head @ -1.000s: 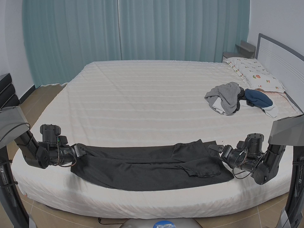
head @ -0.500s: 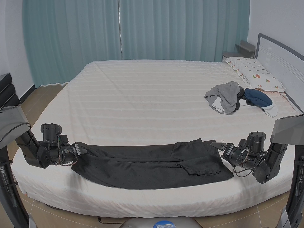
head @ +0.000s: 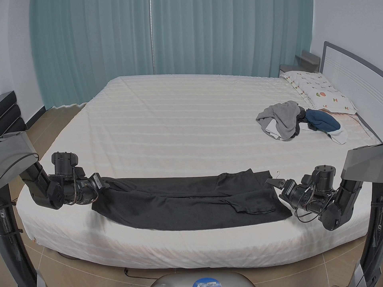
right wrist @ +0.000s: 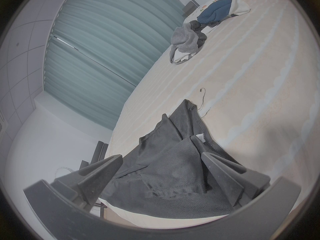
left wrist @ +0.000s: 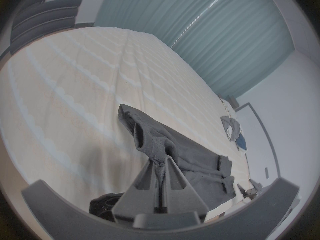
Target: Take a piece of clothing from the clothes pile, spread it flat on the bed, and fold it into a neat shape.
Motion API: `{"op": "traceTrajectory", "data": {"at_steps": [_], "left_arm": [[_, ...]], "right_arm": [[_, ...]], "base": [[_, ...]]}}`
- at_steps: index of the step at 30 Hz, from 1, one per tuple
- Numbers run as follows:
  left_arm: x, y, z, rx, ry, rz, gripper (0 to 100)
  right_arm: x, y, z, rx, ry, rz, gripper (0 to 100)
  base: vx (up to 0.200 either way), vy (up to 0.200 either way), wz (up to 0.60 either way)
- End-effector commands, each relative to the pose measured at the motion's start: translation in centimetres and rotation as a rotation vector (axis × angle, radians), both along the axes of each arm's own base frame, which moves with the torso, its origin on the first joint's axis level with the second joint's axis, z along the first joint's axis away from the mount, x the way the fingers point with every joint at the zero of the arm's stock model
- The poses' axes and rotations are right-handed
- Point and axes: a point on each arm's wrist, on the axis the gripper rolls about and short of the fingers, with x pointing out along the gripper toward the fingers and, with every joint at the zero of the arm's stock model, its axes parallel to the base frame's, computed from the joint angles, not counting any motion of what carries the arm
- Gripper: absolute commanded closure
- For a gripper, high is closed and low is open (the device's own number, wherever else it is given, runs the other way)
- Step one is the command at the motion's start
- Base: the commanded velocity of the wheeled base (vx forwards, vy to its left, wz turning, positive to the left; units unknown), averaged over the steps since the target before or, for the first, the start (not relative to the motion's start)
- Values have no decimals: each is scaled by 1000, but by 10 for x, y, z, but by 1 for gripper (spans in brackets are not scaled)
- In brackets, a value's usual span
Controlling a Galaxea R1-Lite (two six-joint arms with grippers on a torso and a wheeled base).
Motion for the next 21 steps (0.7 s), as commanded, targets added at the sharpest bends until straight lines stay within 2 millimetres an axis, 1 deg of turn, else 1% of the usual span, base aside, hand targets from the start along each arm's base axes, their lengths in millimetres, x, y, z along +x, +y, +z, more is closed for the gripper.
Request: {"op": "traceTrajectory", "data": {"at_steps": [1, 5, 10, 15, 19, 21], "left_arm": [[-3, -9, 17, -7, -40, -16, 100], [-4, -15, 25, -6, -61, -26, 100], [-7, -25, 43, -3, -106, -52, 100], [-10, -38, 63, 2, -94, -82, 100], [-8, -51, 78, 11, -73, -106, 100], [-6, -58, 81, 25, -65, -109, 100]], "right_arm": [[0, -1, 2, 3, -5, -3, 0], [0, -1, 2, 4, -6, -4, 0], [-1, -1, 4, 7, -8, -5, 0], [-2, 0, 4, 7, -6, -1, 0], [-2, -1, 5, 7, -6, -3, 0], [-2, -1, 5, 7, -6, -3, 0]], "base": [[0, -200, 0], [0, -200, 0], [0, -200, 0], [0, -200, 0], [0, -200, 0], [0, -200, 0]]}}
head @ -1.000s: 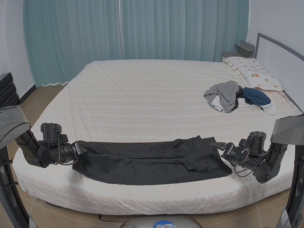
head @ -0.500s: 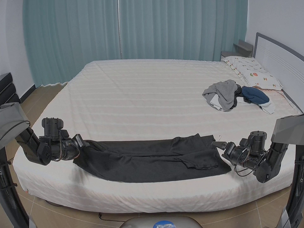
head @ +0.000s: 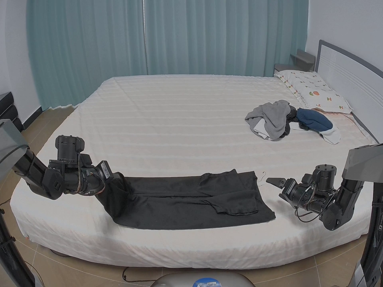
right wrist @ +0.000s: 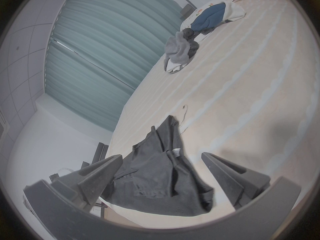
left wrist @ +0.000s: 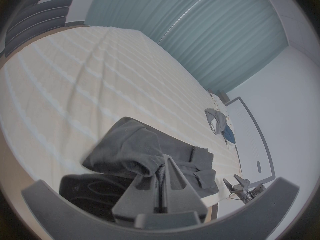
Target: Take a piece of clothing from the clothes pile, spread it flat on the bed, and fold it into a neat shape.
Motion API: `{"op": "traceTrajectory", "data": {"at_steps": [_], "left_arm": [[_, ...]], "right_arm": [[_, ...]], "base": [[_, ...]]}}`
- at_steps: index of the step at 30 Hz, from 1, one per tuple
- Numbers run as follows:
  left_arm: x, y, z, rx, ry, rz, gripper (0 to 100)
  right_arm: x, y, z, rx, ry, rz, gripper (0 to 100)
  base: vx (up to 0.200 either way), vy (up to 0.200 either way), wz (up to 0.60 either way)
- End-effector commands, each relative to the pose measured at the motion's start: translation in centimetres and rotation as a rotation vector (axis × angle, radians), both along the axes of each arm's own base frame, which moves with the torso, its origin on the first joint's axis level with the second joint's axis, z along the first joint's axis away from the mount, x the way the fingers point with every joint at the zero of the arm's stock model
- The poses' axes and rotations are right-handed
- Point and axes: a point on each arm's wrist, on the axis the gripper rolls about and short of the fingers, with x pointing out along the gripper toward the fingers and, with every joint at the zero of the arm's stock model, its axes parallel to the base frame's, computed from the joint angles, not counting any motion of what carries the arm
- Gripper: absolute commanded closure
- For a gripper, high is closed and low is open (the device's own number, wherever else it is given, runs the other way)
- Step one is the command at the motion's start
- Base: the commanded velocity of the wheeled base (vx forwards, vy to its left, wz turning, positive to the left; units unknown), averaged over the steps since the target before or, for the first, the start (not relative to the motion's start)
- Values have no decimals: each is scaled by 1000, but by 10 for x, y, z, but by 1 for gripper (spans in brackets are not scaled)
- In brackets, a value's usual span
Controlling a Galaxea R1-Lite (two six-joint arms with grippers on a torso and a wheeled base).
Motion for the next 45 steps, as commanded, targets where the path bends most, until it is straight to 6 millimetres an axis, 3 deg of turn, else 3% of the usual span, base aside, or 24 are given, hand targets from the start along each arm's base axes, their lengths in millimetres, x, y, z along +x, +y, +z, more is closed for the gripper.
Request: {"op": "traceTrajectory", "data": {"at_steps": [1, 13, 22, 28, 39, 40, 45], "left_arm": [[3, -22, 25, 17, -54, -32, 100], [7, -85, 29, 77, 6, -146, 100], [23, -131, -2, 153, 50, -177, 100], [30, -154, -14, 138, 64, -161, 100], [35, -175, -22, 126, 65, -155, 100], [35, -175, -21, 121, 66, -151, 0], [28, -181, -22, 109, 81, -166, 0]], "right_arm": [[0, 1, 1, -1, -2, 3, 0], [-1, 1, 3, -1, -7, 3, 0], [-2, 3, 2, -1, -4, 9, 0], [-2, 3, 2, -1, -2, 11, 0], [-3, 4, 1, -3, 0, 14, 0], [-3, 4, 1, -3, 0, 14, 0], [-3, 5, 0, -3, 3, 16, 0]], "base": [[0, -200, 0], [0, -200, 0], [0, -178, 0], [0, 0, 0], [0, 0, 0], [0, 0, 0], [0, 0, 0]]}}
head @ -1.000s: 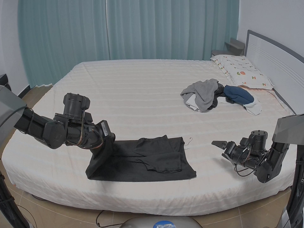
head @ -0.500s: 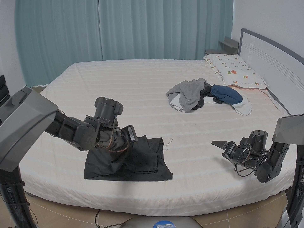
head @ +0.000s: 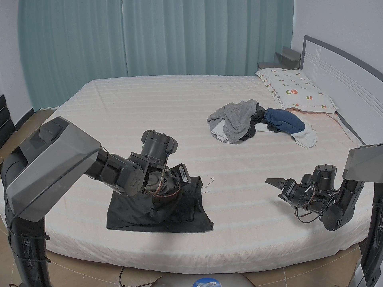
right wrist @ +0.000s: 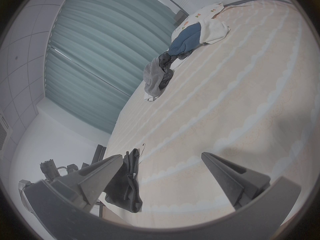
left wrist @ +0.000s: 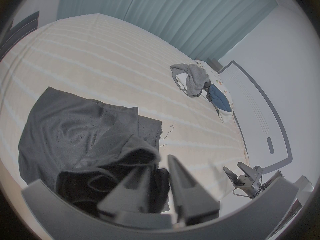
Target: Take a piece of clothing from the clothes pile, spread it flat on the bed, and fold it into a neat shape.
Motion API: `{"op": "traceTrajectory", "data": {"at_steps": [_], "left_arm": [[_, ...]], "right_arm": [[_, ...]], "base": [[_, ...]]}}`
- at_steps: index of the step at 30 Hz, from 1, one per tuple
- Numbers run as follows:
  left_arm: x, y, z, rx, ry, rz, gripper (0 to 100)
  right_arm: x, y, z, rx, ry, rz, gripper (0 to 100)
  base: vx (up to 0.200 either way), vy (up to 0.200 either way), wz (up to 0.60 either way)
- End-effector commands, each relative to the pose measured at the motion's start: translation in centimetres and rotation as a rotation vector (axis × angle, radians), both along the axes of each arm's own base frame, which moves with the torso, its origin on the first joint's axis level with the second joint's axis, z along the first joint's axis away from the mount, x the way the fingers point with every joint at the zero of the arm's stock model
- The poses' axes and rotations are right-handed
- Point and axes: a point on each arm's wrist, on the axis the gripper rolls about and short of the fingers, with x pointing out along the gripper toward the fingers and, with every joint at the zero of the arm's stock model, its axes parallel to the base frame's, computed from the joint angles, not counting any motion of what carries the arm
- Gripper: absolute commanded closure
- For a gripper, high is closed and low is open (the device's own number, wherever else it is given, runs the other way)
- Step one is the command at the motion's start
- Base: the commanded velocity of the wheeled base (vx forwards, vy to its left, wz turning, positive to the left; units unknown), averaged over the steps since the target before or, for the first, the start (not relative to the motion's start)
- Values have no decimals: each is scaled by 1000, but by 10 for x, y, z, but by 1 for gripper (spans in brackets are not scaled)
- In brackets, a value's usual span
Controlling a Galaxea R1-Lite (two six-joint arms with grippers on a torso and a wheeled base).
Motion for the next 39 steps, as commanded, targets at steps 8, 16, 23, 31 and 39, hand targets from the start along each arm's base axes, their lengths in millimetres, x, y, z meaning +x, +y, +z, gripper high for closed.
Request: {"op": "traceTrajectory", "data": {"at_steps": [8, 16, 23, 31, 39], "left_arm": [[-9, 4, 35, -120, -18, 62, 0], [-17, 39, 68, -239, -24, 68, 0], [-9, 41, 71, -316, -18, 36, 0], [-14, 58, 35, -276, 94, 75, 0], [-18, 104, 15, -308, 180, 210, 0]], "right_arm": [[0, 1, -2, -2, 5, 3, 0], [0, 1, -4, -3, 13, 5, 0], [0, 3, -5, -3, 14, 9, 0], [-1, 3, -7, -6, 21, 13, 0], [-1, 5, -7, -6, 21, 18, 0]], "base": [[0, 0, 0], [0, 0, 0], [0, 0, 0], [0, 0, 0], [0, 75, 0]]}}
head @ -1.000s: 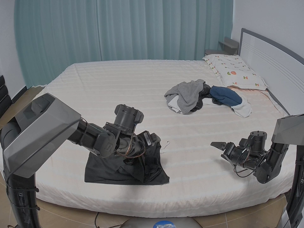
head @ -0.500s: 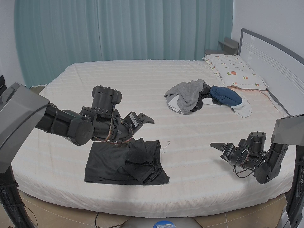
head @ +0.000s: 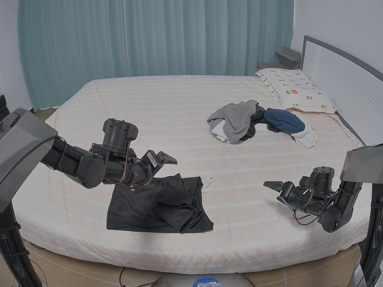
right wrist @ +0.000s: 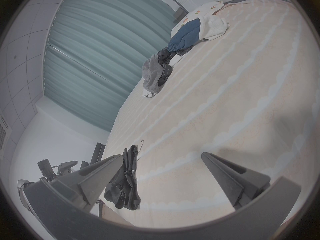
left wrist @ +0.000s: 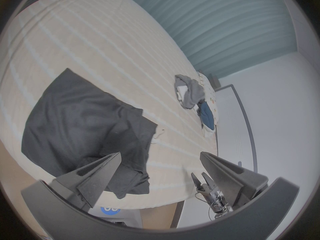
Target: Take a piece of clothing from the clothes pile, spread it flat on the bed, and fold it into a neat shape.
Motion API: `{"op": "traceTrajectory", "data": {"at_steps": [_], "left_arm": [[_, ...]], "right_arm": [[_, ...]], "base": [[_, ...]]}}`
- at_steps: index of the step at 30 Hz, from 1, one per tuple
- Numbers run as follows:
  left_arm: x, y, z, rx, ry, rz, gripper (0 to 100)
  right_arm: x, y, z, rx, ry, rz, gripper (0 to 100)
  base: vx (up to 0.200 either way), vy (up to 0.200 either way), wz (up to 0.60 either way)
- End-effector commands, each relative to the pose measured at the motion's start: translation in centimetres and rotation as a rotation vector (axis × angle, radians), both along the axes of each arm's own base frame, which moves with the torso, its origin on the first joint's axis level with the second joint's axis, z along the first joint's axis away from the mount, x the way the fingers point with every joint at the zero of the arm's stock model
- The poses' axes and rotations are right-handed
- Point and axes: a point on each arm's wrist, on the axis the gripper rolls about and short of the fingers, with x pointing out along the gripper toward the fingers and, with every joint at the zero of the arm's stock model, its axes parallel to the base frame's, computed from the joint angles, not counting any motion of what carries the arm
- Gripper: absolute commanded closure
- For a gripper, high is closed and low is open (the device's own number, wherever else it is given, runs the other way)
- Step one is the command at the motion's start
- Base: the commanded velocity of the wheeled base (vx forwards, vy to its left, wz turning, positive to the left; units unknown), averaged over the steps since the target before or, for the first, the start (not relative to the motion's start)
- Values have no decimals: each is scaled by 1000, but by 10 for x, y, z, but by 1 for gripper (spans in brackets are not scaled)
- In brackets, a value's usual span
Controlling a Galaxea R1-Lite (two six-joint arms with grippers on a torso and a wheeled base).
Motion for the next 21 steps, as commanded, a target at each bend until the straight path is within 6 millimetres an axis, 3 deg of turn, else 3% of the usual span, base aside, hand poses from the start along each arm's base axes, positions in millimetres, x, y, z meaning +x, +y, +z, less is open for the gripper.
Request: {"op": "traceTrajectory", "data": {"at_steps": [1, 3, 5, 8, 16, 21], "left_arm": [[-4, 28, -16, -11, 60, 60, 0], [-5, 38, -20, -32, 65, 75, 0], [-5, 65, -31, -78, 57, 121, 0], [-4, 84, -31, -96, 26, 167, 0], [0, 107, -48, -131, 78, 188, 0], [5, 113, -58, -134, 85, 201, 0]], "right_arm": [[0, 1, -1, 0, 1, 2, 0], [1, 1, -1, 0, 4, 4, 0], [2, 4, -3, -1, 9, 11, 0], [1, 8, -3, 0, 9, 24, 0], [0, 16, -2, 0, 5, 48, 0], [0, 40, 14, 9, -36, 117, 0]], "base": [[0, 200, 0], [0, 200, 0], [0, 200, 0], [0, 200, 0], [0, 200, 0], [0, 200, 0]]}}
